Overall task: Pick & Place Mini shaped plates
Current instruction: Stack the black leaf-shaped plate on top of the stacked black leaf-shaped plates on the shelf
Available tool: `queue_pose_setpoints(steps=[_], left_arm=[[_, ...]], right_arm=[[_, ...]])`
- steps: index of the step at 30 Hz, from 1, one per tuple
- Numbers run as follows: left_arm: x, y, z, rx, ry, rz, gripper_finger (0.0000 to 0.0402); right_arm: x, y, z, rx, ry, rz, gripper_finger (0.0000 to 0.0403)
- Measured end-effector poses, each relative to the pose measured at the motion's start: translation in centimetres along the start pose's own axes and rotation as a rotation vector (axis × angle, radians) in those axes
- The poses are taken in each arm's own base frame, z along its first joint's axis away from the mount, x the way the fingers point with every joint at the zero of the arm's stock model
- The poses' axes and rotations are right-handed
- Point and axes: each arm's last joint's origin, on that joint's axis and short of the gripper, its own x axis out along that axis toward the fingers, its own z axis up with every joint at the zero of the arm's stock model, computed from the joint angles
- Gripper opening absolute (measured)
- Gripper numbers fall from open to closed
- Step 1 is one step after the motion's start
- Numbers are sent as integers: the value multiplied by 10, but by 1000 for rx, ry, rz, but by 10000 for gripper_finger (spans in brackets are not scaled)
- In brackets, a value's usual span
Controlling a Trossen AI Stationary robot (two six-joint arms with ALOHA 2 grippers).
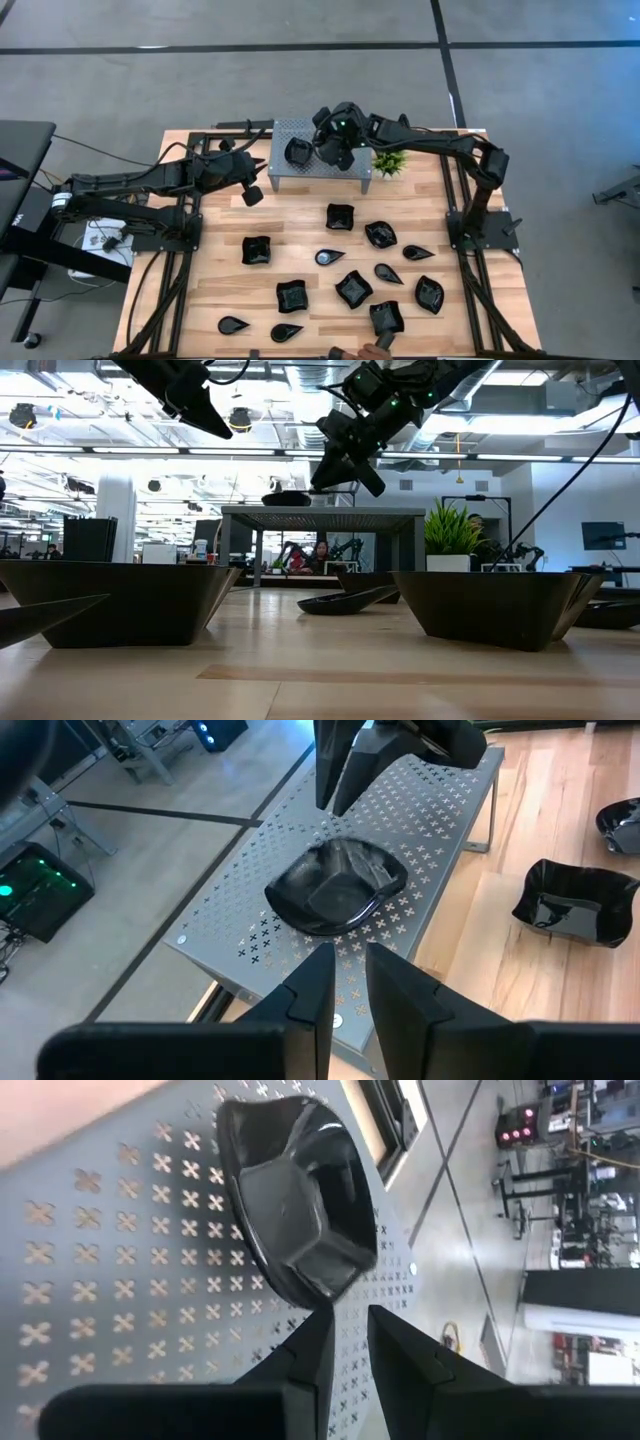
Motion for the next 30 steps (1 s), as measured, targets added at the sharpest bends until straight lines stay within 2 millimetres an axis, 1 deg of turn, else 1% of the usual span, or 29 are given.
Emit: queue_pose_setpoints(steps=[6, 9, 12, 15, 19, 22, 24, 26, 28, 30], left_arm=[[0, 0, 0, 0, 0, 0, 63], [0, 0, 0, 0, 0, 0, 63], [0, 0, 0, 0, 0, 0, 63], [0, 0, 0, 0, 0, 0, 63], [0, 0, 0, -6, 0, -1, 63], [0, 0, 0, -8, -1, -1, 63], [0, 0, 0, -7, 1, -2, 63], [0, 0, 0, -7, 2, -2, 63], [0, 0, -1, -5, 6, -3, 63], [0, 0, -1, -7, 6, -3, 63]], right_arm=[[0, -1, 0, 15, 32, -17, 59], [0, 1, 9, 23, 13, -16, 59], [1, 7, 29, 37, -21, -5, 59], [-8, 15, 59, 79, -15, 4, 59], [-38, 32, 100, 18, 29, 66, 59], [-70, 44, 127, 48, 10, 122, 59], [-96, 50, 142, 123, -25, 150, 59], [-119, 57, 154, 241, -52, 179, 59], [-138, 63, 163, 399, -62, 211, 59], [-151, 69, 168, 573, -46, 251, 59]])
